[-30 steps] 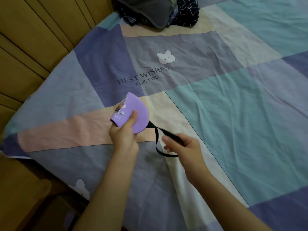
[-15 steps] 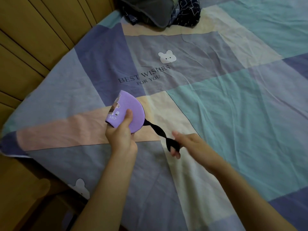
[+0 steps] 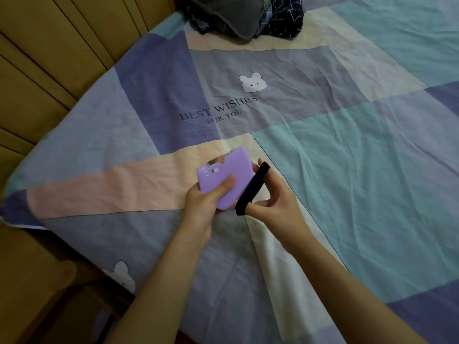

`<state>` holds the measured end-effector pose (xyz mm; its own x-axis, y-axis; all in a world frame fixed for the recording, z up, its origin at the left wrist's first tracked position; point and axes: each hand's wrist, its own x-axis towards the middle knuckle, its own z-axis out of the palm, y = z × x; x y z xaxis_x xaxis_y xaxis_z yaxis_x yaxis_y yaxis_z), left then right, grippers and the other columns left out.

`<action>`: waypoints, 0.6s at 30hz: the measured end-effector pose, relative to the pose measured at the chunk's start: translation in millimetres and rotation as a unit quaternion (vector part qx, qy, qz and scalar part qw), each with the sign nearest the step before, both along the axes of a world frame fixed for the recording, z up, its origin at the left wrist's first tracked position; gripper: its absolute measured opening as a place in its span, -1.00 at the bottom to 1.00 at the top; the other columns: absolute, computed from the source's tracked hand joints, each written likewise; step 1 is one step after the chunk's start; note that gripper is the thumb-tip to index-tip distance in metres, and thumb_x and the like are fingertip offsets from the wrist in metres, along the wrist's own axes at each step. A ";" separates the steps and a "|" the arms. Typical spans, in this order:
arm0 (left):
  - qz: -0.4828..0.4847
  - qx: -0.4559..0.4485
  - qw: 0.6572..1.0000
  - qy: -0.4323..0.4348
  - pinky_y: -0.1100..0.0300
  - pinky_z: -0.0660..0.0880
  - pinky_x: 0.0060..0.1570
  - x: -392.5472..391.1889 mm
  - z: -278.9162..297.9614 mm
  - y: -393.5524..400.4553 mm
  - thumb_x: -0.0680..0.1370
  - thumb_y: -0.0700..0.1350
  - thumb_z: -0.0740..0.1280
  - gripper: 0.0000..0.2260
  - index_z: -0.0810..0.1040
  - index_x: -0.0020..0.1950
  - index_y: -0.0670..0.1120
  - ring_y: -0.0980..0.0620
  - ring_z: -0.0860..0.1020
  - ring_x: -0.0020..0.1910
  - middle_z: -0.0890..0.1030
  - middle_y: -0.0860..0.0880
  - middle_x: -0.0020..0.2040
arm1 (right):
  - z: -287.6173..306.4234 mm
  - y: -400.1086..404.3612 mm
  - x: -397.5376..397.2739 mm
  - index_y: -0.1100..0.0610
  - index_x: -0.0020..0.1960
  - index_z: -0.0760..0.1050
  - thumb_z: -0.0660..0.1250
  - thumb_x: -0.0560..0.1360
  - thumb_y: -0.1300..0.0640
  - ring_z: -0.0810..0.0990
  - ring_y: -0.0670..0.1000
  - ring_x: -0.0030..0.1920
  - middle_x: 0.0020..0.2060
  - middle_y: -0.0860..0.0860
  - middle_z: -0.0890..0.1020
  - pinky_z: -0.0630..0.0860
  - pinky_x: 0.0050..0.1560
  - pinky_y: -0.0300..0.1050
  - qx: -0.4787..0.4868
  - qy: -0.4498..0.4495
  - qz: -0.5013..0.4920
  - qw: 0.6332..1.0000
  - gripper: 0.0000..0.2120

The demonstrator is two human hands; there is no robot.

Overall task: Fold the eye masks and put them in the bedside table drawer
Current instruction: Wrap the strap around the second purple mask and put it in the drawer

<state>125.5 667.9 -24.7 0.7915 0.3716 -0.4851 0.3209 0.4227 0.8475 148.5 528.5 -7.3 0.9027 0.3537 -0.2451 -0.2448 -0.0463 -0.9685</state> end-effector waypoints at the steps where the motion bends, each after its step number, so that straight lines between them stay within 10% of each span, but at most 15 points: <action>1: -0.029 0.013 0.999 0.004 0.16 0.61 -0.22 -1.1 1.5 -0.4 0.38 -0.18 0.48 -0.63 0.59 0.18 -0.13 -0.05 0.67 -0.03 0.70 -0.10 0.02 | -0.1 -1.4 -1.3 -0.08 0.34 0.38 0.49 0.29 0.41 0.61 -0.03 -0.22 0.12 -0.40 0.52 0.63 -0.18 0.05 -0.003 -0.010 0.006 1.000 -0.26; 7: -0.201 0.115 0.973 -0.018 0.28 0.56 -0.30 -9.3 6.4 2.6 0.40 -0.29 0.48 -0.76 0.67 -0.01 -0.02 0.15 0.65 -0.22 0.71 0.05 -0.22 | -2.5 -12.1 -3.1 -0.22 0.29 0.34 0.45 0.28 0.31 0.58 -0.10 0.16 0.17 -0.11 0.59 0.64 -0.12 -0.07 0.012 -0.018 0.002 1.000 -0.29; 11: -0.274 0.144 0.951 -0.002 0.31 0.49 -0.39 -10.8 6.1 7.0 0.41 -0.34 0.44 -0.77 0.64 -0.17 0.00 0.21 0.56 -0.39 0.61 0.11 -0.42 | -5.0 -14.9 4.1 0.01 -0.01 0.55 0.50 0.18 0.13 0.61 0.00 -0.17 -0.15 0.03 0.64 0.60 -0.22 -0.04 -0.035 -0.003 0.027 0.999 -0.61; 14: -0.271 0.104 0.957 -0.004 0.38 0.52 -0.18 -13.3 9.1 4.8 0.51 -0.19 0.38 -0.89 0.61 -0.02 0.00 0.24 0.61 -0.18 0.67 0.13 -0.22 | -5.9 -13.4 8.9 0.18 -0.09 0.45 0.47 0.16 0.14 0.48 -0.12 -0.36 -0.29 -0.01 0.52 0.49 -0.40 -0.22 -0.045 0.019 0.031 0.998 -0.63; 18: -0.194 0.013 0.981 0.017 0.18 0.54 0.08 -14.7 8.9 -3.0 0.48 0.24 0.26 -0.50 0.53 0.21 -0.12 0.05 0.62 0.07 0.66 -0.03 0.08 | -6.3 -9.3 2.2 0.07 0.03 0.37 0.45 0.15 0.12 0.47 -0.21 -0.37 -0.18 -0.03 0.50 0.48 -0.39 -0.33 -0.093 0.020 0.014 0.995 -0.51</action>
<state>110.8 664.9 -15.8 0.8589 0.0588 -0.5087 0.4821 0.2422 0.8420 150.7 519.2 -13.7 0.8816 0.3240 -0.3433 -0.2783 -0.2308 -0.9324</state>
